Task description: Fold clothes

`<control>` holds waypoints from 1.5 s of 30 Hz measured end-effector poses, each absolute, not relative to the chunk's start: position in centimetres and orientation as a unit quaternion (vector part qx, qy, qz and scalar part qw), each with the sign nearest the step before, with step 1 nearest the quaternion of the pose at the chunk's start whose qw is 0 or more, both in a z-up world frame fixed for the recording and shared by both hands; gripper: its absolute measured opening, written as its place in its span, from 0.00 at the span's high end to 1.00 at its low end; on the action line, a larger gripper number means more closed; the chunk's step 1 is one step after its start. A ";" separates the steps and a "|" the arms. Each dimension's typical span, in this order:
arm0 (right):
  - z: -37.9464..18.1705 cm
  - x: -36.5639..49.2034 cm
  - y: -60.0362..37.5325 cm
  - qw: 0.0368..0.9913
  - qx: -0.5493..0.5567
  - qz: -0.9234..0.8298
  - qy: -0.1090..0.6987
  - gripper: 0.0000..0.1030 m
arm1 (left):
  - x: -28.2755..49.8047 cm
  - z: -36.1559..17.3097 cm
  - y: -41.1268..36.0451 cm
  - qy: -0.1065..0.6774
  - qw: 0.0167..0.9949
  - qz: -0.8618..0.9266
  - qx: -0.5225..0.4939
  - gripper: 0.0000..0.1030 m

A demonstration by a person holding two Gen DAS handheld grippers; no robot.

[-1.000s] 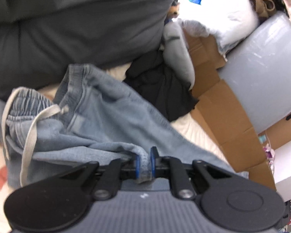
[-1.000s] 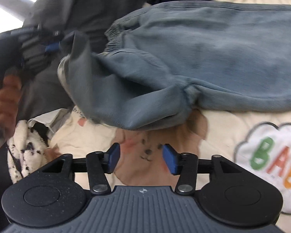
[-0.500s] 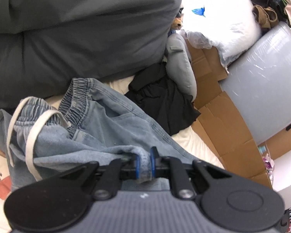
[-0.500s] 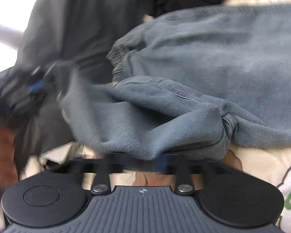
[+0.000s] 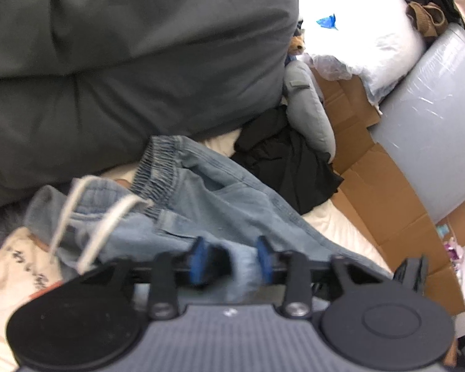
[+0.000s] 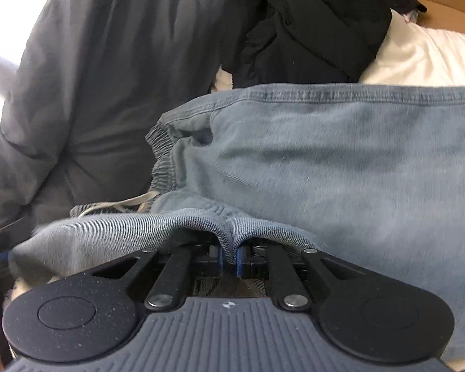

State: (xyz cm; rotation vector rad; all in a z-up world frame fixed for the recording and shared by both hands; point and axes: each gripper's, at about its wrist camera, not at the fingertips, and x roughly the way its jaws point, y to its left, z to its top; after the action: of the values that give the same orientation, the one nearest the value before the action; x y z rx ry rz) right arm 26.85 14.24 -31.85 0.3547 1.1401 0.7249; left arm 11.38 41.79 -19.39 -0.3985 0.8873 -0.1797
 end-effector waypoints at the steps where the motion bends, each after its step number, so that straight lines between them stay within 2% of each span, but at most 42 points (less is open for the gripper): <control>1: -32.1 27.2 14.3 0.767 0.162 0.332 0.525 0.94 | 10.9 -19.3 42.2 0.423 0.883 -0.079 -0.188 0.50; 6: -32.6 28.7 14.1 0.770 0.160 0.320 0.528 0.94 | 8.8 -20.8 44.9 0.428 0.888 0.003 -0.165 0.48; 13: -33.4 30.5 14.3 0.775 0.146 0.313 0.529 0.94 | 8.7 -26.9 49.1 0.481 0.856 0.088 -0.168 0.49; 16: -33.6 31.5 14.7 0.778 0.138 0.309 0.529 0.94 | 9.1 -28.5 49.2 0.481 0.858 0.092 -0.157 0.47; 18: -33.7 31.9 14.7 0.779 0.140 0.304 0.531 0.94 | 9.3 -29.6 49.4 0.473 0.860 0.102 -0.163 0.35; 25: -33.8 32.0 14.4 0.780 0.140 0.307 0.527 0.94 | 10.3 -33.6 48.8 0.497 0.845 0.108 -0.165 0.36; 28: -33.8 31.9 14.1 0.779 0.145 0.308 0.526 0.94 | 10.8 -35.1 49.4 0.510 0.832 0.111 -0.187 0.40; 29: -33.8 31.8 14.0 0.779 0.146 0.308 0.526 0.94 | 10.8 -35.5 49.5 0.512 0.829 0.111 -0.194 0.45; 30: -33.8 31.8 14.0 0.779 0.146 0.308 0.526 0.94 | 10.9 -35.8 49.7 0.513 0.828 0.109 -0.200 0.60; 35: -33.8 31.7 14.1 0.780 0.143 0.311 0.524 0.94 | 10.7 -36.4 49.9 0.509 0.825 0.111 -0.220 0.82; 38: -33.8 31.7 14.1 0.780 0.142 0.313 0.523 0.94 | 10.5 -35.3 48.9 0.505 0.833 0.101 -0.203 0.86; 45: -33.9 31.7 13.9 0.775 0.154 0.312 0.527 0.93 | 9.9 -32.7 47.7 0.498 0.835 0.070 -0.223 0.88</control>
State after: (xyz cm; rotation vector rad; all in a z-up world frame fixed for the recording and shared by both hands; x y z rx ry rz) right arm 31.72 13.95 -33.88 0.3339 1.1413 0.6744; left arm 9.93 47.67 -32.71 -0.4724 1.0546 0.1485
